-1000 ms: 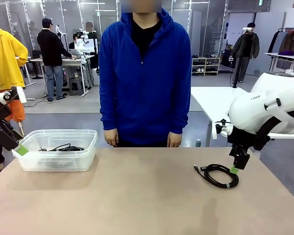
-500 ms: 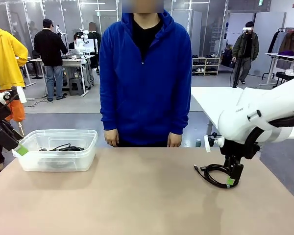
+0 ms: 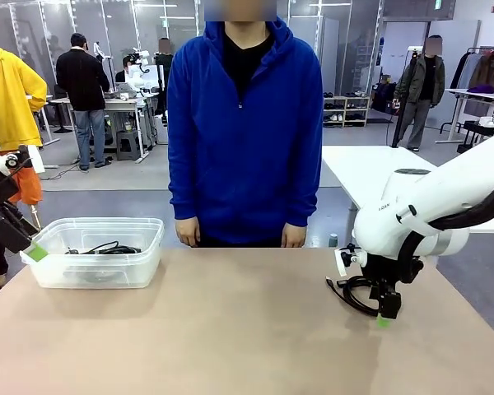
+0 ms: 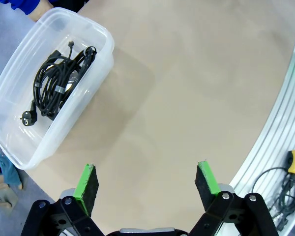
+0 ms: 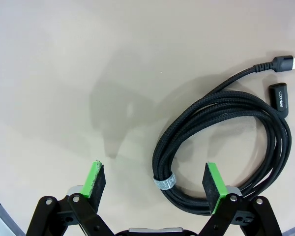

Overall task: Organize and store the cables.
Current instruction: Place the USB Extension Cable into the Organizing box.

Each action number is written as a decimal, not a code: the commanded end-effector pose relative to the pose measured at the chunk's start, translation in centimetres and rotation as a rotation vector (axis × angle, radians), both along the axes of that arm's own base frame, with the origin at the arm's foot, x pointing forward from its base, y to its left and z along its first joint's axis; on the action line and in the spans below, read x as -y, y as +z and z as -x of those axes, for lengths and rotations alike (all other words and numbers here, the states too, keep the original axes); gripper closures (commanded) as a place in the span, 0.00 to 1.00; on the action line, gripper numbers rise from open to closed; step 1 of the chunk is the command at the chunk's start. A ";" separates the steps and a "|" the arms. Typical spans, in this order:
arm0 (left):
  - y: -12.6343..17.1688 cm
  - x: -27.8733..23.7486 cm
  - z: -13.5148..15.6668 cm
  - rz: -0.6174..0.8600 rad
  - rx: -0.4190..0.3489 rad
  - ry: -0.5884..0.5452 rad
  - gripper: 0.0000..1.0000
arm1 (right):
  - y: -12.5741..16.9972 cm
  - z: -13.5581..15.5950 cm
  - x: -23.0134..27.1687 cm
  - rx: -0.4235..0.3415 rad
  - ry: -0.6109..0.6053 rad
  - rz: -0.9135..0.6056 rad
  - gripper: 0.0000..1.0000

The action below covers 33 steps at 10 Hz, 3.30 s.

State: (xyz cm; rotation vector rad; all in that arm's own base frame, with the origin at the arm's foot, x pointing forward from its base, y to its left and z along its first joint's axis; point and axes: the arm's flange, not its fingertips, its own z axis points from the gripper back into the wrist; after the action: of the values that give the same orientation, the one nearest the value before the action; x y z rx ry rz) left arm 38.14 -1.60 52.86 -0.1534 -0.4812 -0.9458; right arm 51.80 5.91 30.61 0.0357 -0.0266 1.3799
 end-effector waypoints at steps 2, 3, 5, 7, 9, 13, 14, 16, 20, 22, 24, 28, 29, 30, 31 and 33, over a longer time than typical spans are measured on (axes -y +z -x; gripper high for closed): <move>0.2 0.1 -0.3 -0.009 -0.007 0.018 0.00 | 0.0 -0.5 0.3 -0.004 0.026 0.020 0.00; 0.2 0.1 -0.3 -0.009 -0.007 0.018 0.00 | -0.3 -0.5 0.4 -0.010 0.042 0.047 0.00; 0.2 0.1 -0.3 -0.009 -0.007 0.018 0.00 | -0.8 -0.5 0.6 -0.001 0.088 0.073 0.00; 0.2 0.1 -0.3 -0.009 -0.007 0.018 0.00 | -0.9 -0.4 0.6 0.009 0.107 0.081 0.00; 0.2 0.1 -0.3 -0.009 -0.007 0.018 0.00 | -1.0 -0.5 0.7 0.003 0.098 0.086 0.00; 0.2 0.1 -0.3 -0.009 -0.007 0.018 0.00 | -1.0 -0.5 0.8 0.014 0.096 0.088 1.00; 0.2 0.1 -0.3 -0.009 -0.007 0.018 0.00 | -1.0 -0.5 0.8 0.013 0.095 0.086 1.00; 0.2 0.1 -0.3 -0.009 -0.007 0.018 0.00 | -1.1 -0.5 0.8 0.016 0.092 0.085 0.96; 0.2 0.1 -0.3 -0.009 -0.007 0.018 0.00 | -0.1 -0.4 0.9 0.032 0.088 0.075 1.00; 0.2 0.1 -0.3 -0.009 -0.007 0.018 0.00 | 4.4 0.4 1.2 0.072 0.082 0.071 1.00; 0.2 0.1 -0.3 -0.009 -0.007 0.018 0.00 | 9.3 1.4 0.6 0.111 0.086 0.085 1.00; 0.2 0.1 -0.3 -0.009 -0.007 0.018 0.00 | 12.3 1.2 -1.6 0.095 0.070 0.068 1.00; 0.2 0.1 -0.3 -0.009 -0.007 0.018 0.00 | 13.1 1.4 -2.6 0.107 0.088 0.060 1.00; 0.2 0.1 -0.3 -0.009 -0.007 0.018 0.00 | 14.1 1.9 -4.4 0.121 0.116 0.051 1.00; 0.2 0.1 -0.3 -0.009 -0.007 0.018 0.00 | 15.0 2.2 -6.3 0.126 0.135 0.040 1.00; 0.2 0.1 -0.3 -0.009 -0.007 0.018 0.00 | 16.3 2.4 -11.4 0.124 0.135 0.032 1.00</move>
State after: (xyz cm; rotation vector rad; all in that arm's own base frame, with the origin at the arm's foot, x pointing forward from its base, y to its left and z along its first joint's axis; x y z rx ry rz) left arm 38.15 -1.60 52.84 -0.1547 -0.4812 -0.9460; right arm 49.09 15.42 46.24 -0.0924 -0.1160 1.5499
